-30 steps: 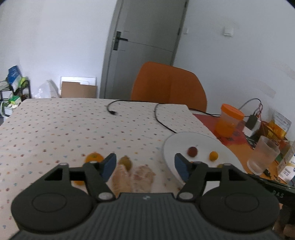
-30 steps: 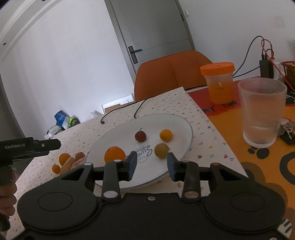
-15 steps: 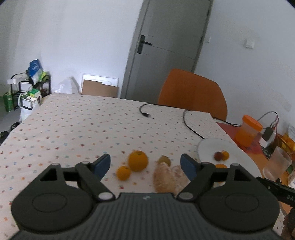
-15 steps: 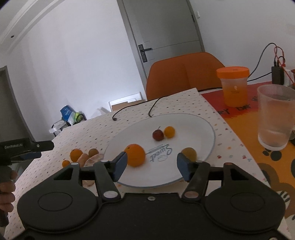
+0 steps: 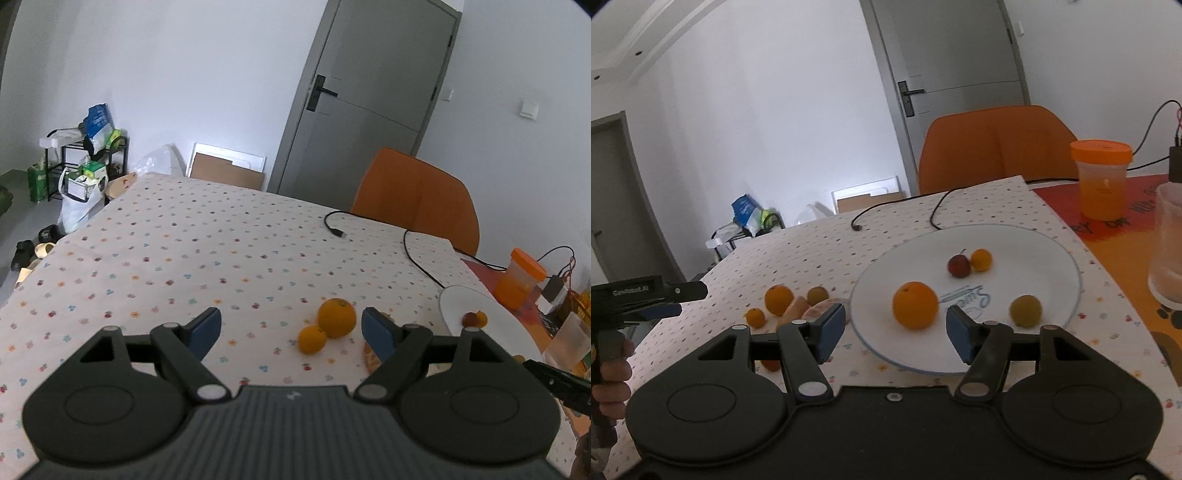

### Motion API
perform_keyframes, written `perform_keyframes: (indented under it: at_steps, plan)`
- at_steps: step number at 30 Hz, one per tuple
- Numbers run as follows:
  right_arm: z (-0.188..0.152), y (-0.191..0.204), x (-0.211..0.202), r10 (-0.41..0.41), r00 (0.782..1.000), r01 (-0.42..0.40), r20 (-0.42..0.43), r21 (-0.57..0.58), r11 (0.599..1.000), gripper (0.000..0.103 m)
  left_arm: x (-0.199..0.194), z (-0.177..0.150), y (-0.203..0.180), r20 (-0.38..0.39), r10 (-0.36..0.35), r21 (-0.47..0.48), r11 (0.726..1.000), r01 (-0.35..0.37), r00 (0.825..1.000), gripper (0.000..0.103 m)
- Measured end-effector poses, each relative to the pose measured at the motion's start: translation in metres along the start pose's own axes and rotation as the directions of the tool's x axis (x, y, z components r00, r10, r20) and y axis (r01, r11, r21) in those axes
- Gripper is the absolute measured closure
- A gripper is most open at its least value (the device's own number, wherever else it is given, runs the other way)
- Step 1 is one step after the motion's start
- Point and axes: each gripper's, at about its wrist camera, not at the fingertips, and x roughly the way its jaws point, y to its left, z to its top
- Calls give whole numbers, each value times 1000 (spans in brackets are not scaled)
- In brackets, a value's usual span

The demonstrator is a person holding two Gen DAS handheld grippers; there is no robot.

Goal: Organize fruits
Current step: 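Move both open tools back toward the remaining fruit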

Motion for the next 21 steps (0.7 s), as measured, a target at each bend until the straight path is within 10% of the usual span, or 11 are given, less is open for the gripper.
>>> perform_keyframes:
  at_steps: [21]
  plan:
    - [-5, 51, 26, 88, 995, -91, -52, -61, 994, 56, 4, -11, 16, -19, -20, -13, 1000, 20, 1000, 39]
